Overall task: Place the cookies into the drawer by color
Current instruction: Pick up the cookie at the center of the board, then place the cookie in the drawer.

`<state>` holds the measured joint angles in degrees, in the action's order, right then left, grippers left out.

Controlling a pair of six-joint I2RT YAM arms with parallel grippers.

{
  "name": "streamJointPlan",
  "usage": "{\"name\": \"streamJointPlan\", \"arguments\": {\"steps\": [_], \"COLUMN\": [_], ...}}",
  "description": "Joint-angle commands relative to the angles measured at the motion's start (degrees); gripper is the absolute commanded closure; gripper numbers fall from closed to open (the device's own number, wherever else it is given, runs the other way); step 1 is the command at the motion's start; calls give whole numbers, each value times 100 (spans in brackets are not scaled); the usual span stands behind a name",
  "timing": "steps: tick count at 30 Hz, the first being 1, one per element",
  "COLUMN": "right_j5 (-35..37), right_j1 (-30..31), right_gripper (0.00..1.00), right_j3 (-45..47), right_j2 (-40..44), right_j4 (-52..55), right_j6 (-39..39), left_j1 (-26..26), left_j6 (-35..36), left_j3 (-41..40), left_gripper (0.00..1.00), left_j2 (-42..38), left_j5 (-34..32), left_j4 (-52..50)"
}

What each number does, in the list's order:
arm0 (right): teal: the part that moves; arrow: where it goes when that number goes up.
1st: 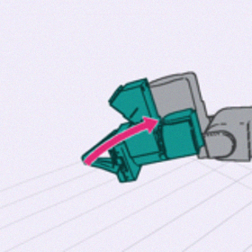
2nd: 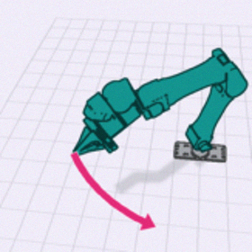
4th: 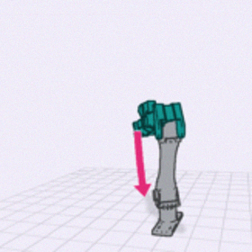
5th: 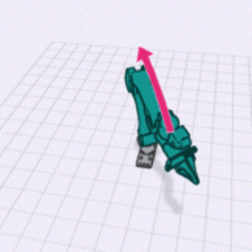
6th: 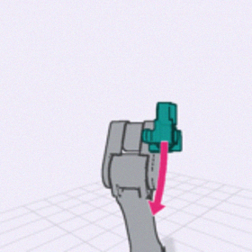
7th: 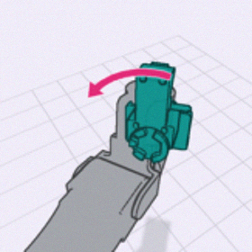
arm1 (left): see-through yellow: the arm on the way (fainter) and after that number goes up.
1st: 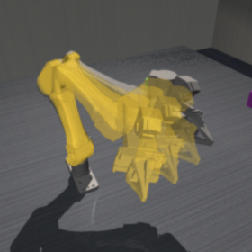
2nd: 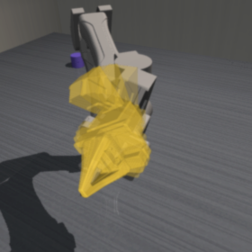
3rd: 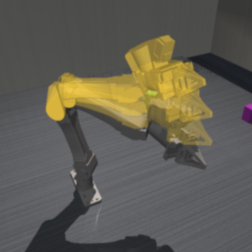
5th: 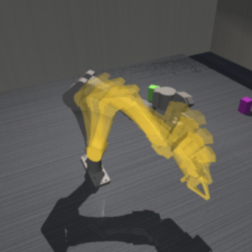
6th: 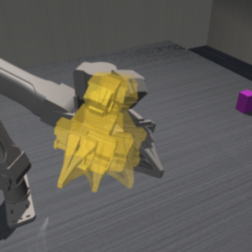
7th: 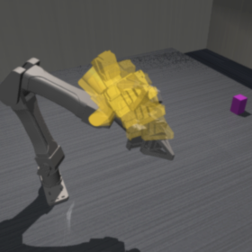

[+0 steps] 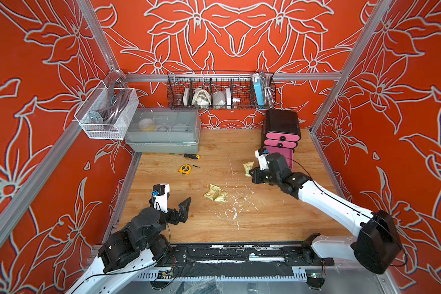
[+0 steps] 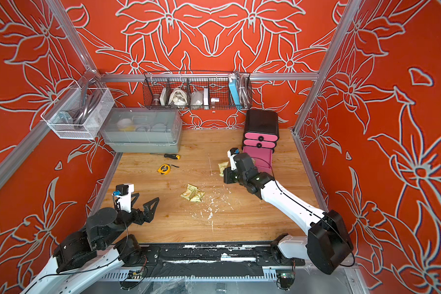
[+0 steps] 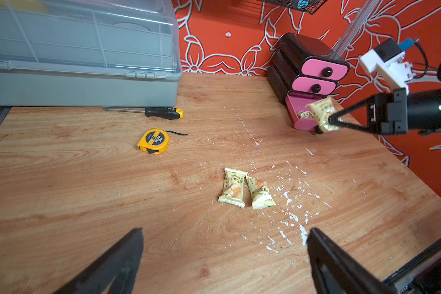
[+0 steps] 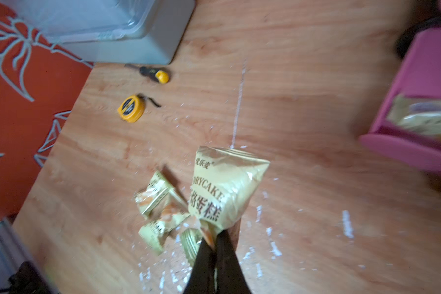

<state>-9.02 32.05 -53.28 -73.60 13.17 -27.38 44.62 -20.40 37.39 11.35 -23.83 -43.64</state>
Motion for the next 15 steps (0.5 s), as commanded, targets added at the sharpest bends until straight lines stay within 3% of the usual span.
{"name": "streamJointPlan", "arguments": {"steps": [1,8,15], "right_j5": [2,-140,268], "right_j1": [-535,-1721,-2602], "right_gripper": [98,98,97], "right_j3": [-315,-495,-685], "right_j2": [-59,-484,-1137], "right_j4": [338,301,327], "right_j6": [531,637,692], "left_j1": [-19,-24,-23], "left_j6": [49,50,50], "left_j3": [-58,-68,-72], "left_gripper": [0,0,0], "left_j2": [-15,-37,-53], "left_j5": [13,22,60], "left_j4": [110,118,119]}}
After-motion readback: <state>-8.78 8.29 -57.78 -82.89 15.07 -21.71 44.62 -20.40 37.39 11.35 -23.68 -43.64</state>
